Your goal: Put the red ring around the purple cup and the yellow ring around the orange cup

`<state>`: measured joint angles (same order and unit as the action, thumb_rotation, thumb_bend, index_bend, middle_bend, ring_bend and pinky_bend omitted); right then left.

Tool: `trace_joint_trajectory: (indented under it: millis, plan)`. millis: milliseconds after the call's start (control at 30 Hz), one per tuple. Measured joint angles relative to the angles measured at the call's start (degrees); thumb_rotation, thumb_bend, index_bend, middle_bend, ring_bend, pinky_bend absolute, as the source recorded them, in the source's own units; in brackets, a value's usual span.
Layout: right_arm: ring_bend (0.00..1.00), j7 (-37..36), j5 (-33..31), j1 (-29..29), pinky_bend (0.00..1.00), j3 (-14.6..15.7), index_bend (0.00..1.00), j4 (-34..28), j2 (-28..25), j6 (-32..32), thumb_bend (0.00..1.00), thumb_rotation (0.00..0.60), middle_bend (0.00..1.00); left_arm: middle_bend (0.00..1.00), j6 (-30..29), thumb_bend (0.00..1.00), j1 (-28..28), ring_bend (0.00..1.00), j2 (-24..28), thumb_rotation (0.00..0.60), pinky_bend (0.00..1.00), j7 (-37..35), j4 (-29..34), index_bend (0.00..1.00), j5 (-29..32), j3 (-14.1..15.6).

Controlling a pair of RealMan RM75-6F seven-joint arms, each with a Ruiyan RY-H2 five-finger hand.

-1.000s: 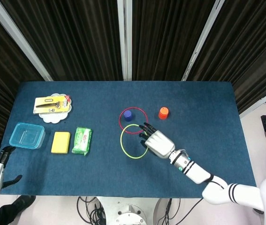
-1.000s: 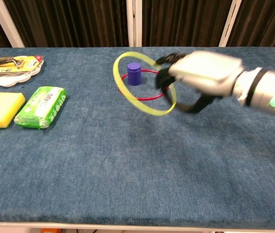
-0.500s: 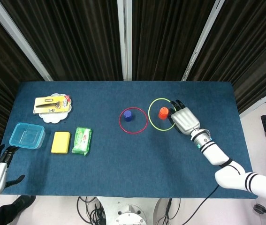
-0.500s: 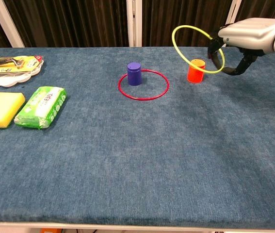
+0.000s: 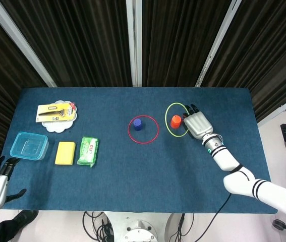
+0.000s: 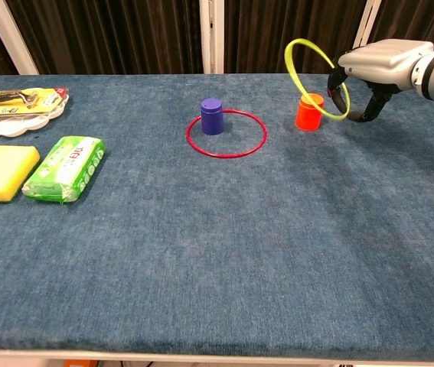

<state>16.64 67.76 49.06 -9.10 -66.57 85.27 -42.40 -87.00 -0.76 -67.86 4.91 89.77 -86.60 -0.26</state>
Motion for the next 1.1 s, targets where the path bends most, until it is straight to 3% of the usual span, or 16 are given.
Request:
trace_joint_trajectory:
  millis: [133,367,567,767,1100]
  plan:
    - [0.0,0.31,-0.06,-0.02,0.0,0.01,0.49,-0.04,0.13,-0.62,0.04,0.6,0.24,0.12,-0.15,0.04,0.12,0.02,0.09,0.6,0.0,-0.03,0.0,0.14,0.12,-0.01]
    - [0.0,1.4,-0.38,-0.68,0.0,0.14,0.38,-1.87,-0.97,-2.23,0.03,0.6,0.22,0.13,0.21,0.04,-0.28,0.02,0.06,0.6,0.0,-0.2,-0.15,0.14,-0.04,-0.12]
    - [0.0,1.4,0.42,-3.27,0.0,0.37,0.35,-7.21,-4.66,-6.94,0.03,0.6,0.22,0.12,0.41,0.04,-0.74,0.02,0.15,0.6,0.0,-0.58,-0.28,0.14,-0.14,-0.46]
    - [0.0,0.4,3.18,-10.7,0.0,2.42,0.25,-16.61,-12.07,-17.17,0.05,0.6,0.24,0.12,0.63,0.04,-1.3,0.02,-0.21,0.6,0.0,-0.7,-0.79,0.14,-0.08,-0.95]
    - [0.0,-7.96,11.0,-31.4,0.0,9.62,0.1,-27.83,-22.52,-41.5,0.15,0.6,0.14,0.12,0.24,0.04,-2.18,0.02,-0.47,0.6,0.0,1.58,0.41,0.14,-0.52,-1.74]
